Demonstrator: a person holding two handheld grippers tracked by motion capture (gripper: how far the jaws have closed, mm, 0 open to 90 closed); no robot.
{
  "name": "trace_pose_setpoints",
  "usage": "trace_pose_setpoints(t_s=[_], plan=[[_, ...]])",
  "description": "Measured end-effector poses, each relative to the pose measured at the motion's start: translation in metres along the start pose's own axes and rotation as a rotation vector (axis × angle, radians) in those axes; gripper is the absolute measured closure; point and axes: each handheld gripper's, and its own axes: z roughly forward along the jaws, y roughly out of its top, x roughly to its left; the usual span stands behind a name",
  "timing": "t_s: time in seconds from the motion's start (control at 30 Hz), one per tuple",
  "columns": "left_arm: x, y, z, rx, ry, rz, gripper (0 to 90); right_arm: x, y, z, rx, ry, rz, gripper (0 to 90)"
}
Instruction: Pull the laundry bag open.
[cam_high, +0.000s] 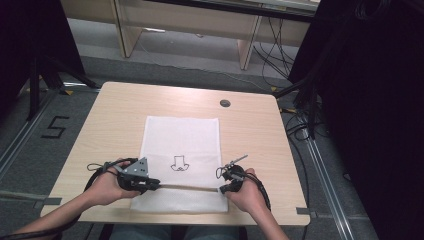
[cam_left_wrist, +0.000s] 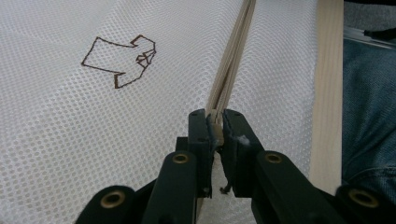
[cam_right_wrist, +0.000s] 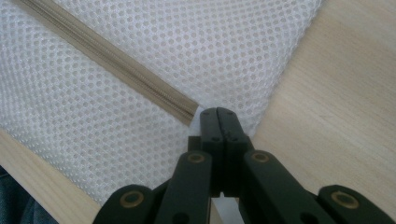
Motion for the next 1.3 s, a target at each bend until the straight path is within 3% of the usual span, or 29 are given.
trace_pose_setpoints(t_s=[0.53, 0.57, 0.6, 0.67, 0.83, 0.87, 0.9, 0.97, 1.0, 1.2, 1.3], plan=[[0.002, -0.005, -0.005, -0.013, -0.003, 0.006, 81.8, 0.001, -0.001, 0.000, -0.011, 0.005, 0.006, 90.0], [0.001, -0.005, -0.005, -0.011, 0.001, -0.009, 81.8, 0.001, 0.000, 0.000, -0.005, 0.005, 0.003, 90.0], [0.002, -0.006, -0.006, -0.006, 0.004, 0.013, 81.8, 0.001, 0.000, 0.000, -0.007, 0.004, 0.003, 90.0], [0.002, -0.006, -0.006, -0.017, -0.002, -0.009, 81.8, 0.001, 0.000, 0.000, -0.003, 0.005, 0.004, 90.0], [0.002, -0.007, -0.008, 0.004, 0.013, 0.013, 81.8, 0.001, 0.000, 0.000, -0.004, 0.004, 0.001, 90.0], [0.001, -0.008, -0.008, -0.011, -0.001, -0.004, 81.8, 0.001, -0.001, 0.000, -0.012, 0.004, 0.004, 90.0], [0.002, -0.008, -0.009, -0.002, -0.004, 0.004, 81.8, 0.001, 0.000, 0.000, -0.004, 0.003, 0.001, 90.0], [0.001, -0.009, -0.011, -0.016, 0.004, -0.008, 81.8, 0.001, 0.000, 0.000, -0.005, 0.005, 0.005, 90.0], [0.003, -0.009, -0.012, -0.007, 0.012, 0.005, 81.8, 0.000, 0.000, 0.000, -0.006, 0.006, 0.004, 90.0], [0.007, -0.015, -0.021, 0.004, 0.034, -0.002, 81.9, 0.000, 0.000, -0.001, -0.002, 0.007, 0.004, 90.0], [0.007, -0.019, -0.023, -0.009, 0.035, -0.028, 81.8, 0.001, 0.000, 0.000, -0.003, 0.005, 0.005, 90.0]])
